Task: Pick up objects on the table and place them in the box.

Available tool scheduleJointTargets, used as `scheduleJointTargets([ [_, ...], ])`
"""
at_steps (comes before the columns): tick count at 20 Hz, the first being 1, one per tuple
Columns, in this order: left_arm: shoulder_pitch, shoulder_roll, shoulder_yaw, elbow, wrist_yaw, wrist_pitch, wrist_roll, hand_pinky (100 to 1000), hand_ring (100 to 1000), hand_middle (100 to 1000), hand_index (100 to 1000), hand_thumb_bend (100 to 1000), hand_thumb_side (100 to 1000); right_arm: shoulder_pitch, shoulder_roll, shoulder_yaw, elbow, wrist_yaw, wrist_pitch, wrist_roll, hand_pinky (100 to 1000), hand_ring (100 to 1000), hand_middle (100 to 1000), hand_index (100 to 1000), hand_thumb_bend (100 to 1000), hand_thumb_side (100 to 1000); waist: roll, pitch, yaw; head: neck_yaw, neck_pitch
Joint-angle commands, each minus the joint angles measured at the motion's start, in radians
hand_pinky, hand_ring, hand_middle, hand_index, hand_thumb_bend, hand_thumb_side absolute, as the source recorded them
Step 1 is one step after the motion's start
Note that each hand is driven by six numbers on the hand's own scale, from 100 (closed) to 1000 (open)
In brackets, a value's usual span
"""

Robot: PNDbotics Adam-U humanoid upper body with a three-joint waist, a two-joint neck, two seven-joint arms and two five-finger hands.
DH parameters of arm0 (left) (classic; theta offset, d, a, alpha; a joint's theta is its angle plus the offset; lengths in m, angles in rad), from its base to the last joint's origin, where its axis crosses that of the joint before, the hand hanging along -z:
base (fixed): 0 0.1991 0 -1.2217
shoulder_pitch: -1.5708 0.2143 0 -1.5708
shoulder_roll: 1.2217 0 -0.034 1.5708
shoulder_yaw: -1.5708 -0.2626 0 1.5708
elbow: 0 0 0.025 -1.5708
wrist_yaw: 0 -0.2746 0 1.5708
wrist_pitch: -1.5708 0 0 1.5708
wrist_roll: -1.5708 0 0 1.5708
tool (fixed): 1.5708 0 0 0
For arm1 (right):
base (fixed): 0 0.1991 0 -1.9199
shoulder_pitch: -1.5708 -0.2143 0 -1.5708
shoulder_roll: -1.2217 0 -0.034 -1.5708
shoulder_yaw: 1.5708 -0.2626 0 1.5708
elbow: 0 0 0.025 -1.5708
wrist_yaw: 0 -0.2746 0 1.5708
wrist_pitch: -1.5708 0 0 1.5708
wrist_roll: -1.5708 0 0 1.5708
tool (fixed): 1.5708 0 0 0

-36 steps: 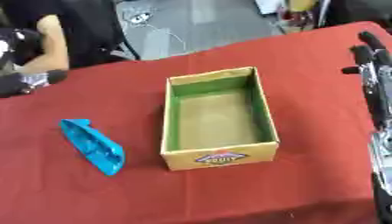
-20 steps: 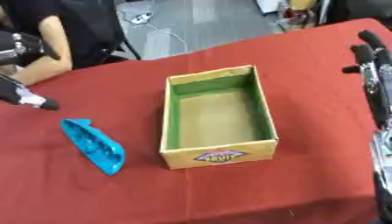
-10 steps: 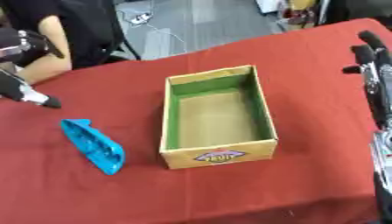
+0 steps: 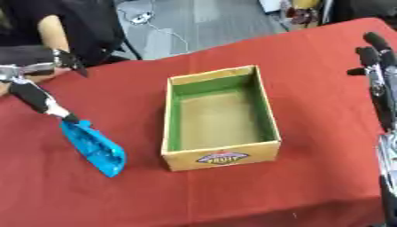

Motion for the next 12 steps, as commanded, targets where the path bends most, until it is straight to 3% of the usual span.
scheduleJointTargets([
  [1, -0.021, 0.010, -0.005, 0.028, -0.003, -0.017, -0.006, 778, 781, 761, 834, 1000, 549, -0.018, -0.010, 0.000, -0.016, -0.001, 0.000, 0.003, 675, 904, 962, 1000, 447, 1000, -0.007, -0.008, -0.001, 0.009, -0.005],
  [12, -0.013, -0.007, -0.033, 0.080, -0.004, -0.046, -0.031, 779, 781, 749, 825, 1000, 531, -0.018, -0.010, 0.000, -0.016, -0.002, -0.001, 0.004, 675, 905, 962, 1000, 449, 1000, -0.007, -0.007, -0.001, 0.012, -0.003],
])
